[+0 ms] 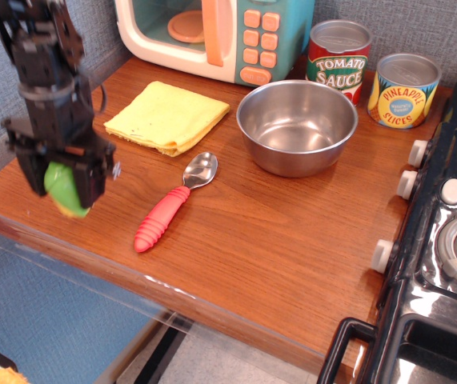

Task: Move corn to right of spoon

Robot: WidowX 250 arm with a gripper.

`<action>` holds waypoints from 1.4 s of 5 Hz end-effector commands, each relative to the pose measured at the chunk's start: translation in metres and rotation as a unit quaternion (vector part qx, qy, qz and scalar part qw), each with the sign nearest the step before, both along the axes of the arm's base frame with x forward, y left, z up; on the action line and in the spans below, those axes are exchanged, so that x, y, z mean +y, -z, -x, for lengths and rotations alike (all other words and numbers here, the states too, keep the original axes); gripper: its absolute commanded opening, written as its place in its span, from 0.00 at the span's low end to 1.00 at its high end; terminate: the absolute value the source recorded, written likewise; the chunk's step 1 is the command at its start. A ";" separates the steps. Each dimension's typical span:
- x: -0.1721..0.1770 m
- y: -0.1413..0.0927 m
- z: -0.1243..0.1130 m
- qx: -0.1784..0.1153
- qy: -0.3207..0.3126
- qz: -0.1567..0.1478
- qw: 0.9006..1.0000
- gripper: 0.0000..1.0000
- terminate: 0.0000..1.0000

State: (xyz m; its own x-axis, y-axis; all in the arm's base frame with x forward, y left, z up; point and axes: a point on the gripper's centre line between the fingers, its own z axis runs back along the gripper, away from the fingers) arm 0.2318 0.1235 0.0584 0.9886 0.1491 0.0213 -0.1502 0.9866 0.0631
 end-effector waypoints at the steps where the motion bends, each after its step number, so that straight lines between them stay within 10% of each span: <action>1: -0.085 -0.049 -0.030 -0.086 0.139 0.034 0.986 0.00 0.00; 4: -0.172 0.027 -0.049 -0.011 0.238 0.013 0.971 0.00 0.00; 5: -0.169 0.039 -0.048 0.008 0.229 -0.010 0.973 1.00 0.00; 7: -0.162 0.000 -0.046 -0.045 0.215 0.001 0.975 1.00 0.00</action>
